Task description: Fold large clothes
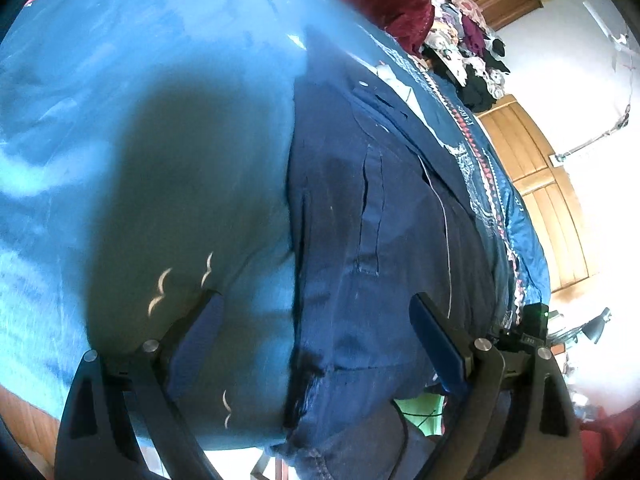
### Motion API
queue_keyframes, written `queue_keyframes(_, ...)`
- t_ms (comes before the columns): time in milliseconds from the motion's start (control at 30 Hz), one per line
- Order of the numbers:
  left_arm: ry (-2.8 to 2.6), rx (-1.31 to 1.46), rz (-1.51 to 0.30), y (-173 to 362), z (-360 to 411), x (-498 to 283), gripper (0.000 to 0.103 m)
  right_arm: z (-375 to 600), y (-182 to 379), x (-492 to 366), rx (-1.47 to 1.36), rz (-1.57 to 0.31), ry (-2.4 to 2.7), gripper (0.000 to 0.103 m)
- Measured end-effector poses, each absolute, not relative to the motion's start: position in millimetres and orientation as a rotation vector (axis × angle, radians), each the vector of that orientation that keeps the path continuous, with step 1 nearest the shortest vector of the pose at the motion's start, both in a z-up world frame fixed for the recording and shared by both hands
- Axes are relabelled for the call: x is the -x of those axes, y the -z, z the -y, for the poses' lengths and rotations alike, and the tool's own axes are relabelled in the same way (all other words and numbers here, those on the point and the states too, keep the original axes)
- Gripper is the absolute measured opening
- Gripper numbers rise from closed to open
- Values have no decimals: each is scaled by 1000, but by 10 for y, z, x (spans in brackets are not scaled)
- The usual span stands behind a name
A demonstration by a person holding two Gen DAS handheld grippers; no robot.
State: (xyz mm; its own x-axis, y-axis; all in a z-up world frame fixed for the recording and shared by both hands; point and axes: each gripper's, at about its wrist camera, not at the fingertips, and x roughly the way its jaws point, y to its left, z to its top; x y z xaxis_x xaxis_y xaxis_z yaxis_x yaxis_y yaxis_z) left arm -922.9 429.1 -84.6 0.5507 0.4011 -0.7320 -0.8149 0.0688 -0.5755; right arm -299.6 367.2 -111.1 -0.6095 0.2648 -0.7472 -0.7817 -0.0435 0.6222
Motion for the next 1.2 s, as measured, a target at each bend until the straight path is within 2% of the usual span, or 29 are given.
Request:
queue_keyframes(133, -942, 1158, -482, 865, -4226, 9193, 94, -3705, 1140, 3014, 544, -1487, -1755, 55)
queue_keyframes(200, -927, 1151, -497, 880, -4199, 9157, 90, -3694, 1143, 3004, 524, -1500, -1766, 55)
queue_keyframes(233, -905, 1144, -508, 886, -4177, 9115, 85, -3699, 1136, 3009, 519, -1502, -1773, 55)
queue_keyframes(267, -882, 1142, -518, 896, -4161, 9072, 70, -3700, 1125, 3024, 518, -1498, -1781, 55)
queue_keyframes(300, -862, 1141, -525, 912, -4156, 9046, 60, -3710, 1107, 3065, 521, -1491, -1790, 54)
queue_keyframes(400, -835, 1116, -575, 959, -4116, 8899, 58, -3697, 1115, 3084, 527, -1486, -1785, 48)
queue_keyframes(533, -824, 1118, -551, 978, -4117, 8878, 58, -3691, 1165, 3058, 561, -1455, -1757, 44)
queue_keyframes(833, -797, 1107, -572, 984, -4125, 8824, 63, -3672, 1110, 3100, 598, -1444, -1819, 47)
queue_keyframes(900, -762, 1101, -544, 923, -4080, 8811, 49, -3652, 1067, 3112, 599, -1436, -1832, 47)
queue_keyframes(1033, -762, 1114, -559, 998, -4086, 8795, 48, -3694, 1205, 3113, 610, -1463, -1802, 47)
queue_keyframes(1133, -760, 1146, -550, 1142, -4147, 8784, 51, -3683, 1186, 3146, 608, -1456, -1802, 49)
queue_keyframes(1167, -762, 1148, -546, 1132, -4144, 8775, 51, -3650, 1145, 3153, 607, -1444, -1807, 48)
queue_keyframes(1200, -762, 1142, -556, 1110, -4133, 8752, 48, -3625, 1110, 3157, 611, -1429, -1805, 42)
